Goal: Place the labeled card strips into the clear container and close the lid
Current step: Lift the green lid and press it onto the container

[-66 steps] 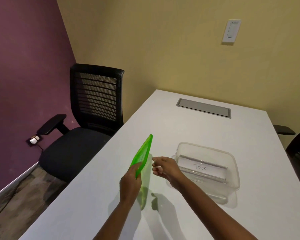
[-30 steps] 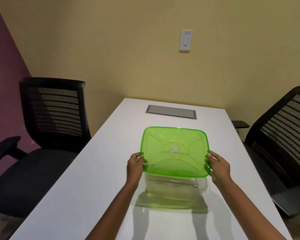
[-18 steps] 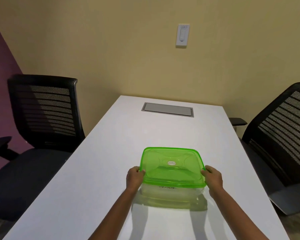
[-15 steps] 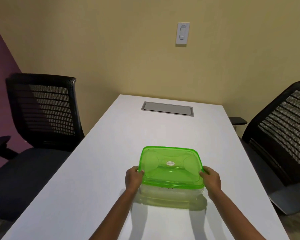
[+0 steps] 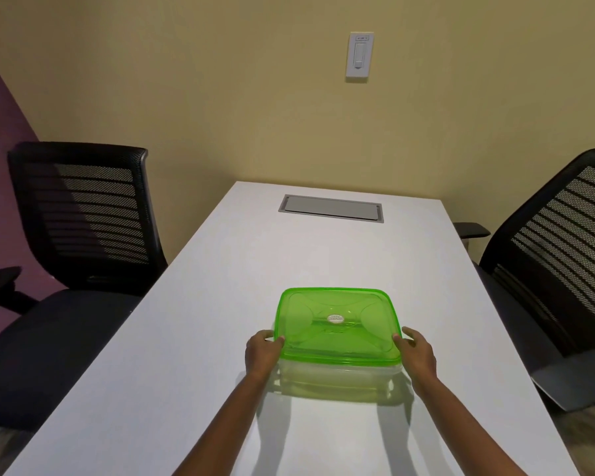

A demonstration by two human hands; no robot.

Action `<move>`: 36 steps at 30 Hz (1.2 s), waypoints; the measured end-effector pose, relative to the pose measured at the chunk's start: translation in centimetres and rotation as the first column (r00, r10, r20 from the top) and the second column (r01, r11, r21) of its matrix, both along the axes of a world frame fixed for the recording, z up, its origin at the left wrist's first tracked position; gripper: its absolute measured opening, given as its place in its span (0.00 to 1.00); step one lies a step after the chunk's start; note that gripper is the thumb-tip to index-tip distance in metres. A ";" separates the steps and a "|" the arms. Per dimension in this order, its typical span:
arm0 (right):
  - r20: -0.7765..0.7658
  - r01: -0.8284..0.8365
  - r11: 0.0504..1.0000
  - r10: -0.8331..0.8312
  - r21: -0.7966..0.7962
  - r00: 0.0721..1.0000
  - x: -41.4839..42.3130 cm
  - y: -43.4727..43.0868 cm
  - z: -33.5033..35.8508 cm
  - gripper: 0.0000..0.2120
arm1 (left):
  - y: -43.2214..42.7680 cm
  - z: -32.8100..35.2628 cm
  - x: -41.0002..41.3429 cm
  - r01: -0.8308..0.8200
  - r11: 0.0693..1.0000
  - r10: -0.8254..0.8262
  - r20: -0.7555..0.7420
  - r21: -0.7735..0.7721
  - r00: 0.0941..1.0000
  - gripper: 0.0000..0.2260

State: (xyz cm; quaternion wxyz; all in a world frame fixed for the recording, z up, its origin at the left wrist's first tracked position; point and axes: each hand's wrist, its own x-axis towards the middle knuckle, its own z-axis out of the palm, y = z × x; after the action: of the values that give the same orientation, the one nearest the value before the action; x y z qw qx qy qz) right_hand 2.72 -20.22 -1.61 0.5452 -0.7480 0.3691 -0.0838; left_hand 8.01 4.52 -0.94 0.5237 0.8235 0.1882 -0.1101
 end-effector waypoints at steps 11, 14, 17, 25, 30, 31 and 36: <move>-0.001 0.031 0.992 -0.031 0.125 1.000 -2.1 0.2 -1.7 0.15 | 0.3 -0.9 -0.8 -0.069 0.928 0.025 -0.122 -0.367 0.992 0.18; 0.007 0.048 0.989 -0.050 0.139 0.999 -2.1 0.4 -1.5 0.11 | 0.3 -1.0 -0.8 -0.092 0.906 0.041 -0.132 -0.412 0.990 0.17; 0.012 0.057 0.985 -0.060 0.162 0.998 -2.0 0.4 -1.7 0.12 | 0.4 -1.1 -0.9 -0.079 0.903 0.029 -0.122 -0.422 0.992 0.17; 0.039 0.085 0.977 -0.094 0.194 0.995 -1.7 0.0 -2.4 0.14 | 0.1 -1.8 -1.1 -0.165 0.883 0.128 -0.112 -0.439 0.985 0.17; -0.015 0.102 0.965 -0.102 0.244 0.995 -1.6 -0.4 -2.0 0.15 | 0.3 -2.1 -1.1 -0.192 0.867 0.153 -0.120 -0.460 0.981 0.17; -0.035 0.119 0.957 -0.114 0.264 0.993 -1.4 -0.5 -2.0 0.16 | 0.3 -2.2 -1.0 -0.195 0.866 0.157 -0.120 -0.461 0.980 0.17; -0.087 0.146 0.929 -0.123 0.339 0.989 -0.8 -1.1 -1.7 0.15 | 0.2 -1.8 -1.1 -0.194 0.865 0.156 -0.119 -0.463 0.981 0.17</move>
State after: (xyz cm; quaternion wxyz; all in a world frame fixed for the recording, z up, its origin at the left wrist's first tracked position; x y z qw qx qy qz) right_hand 1.89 -21.35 -3.29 0.6486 -0.6162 0.4456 -0.0309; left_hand 6.96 4.77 -2.75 0.7085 0.6457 0.2499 -0.1365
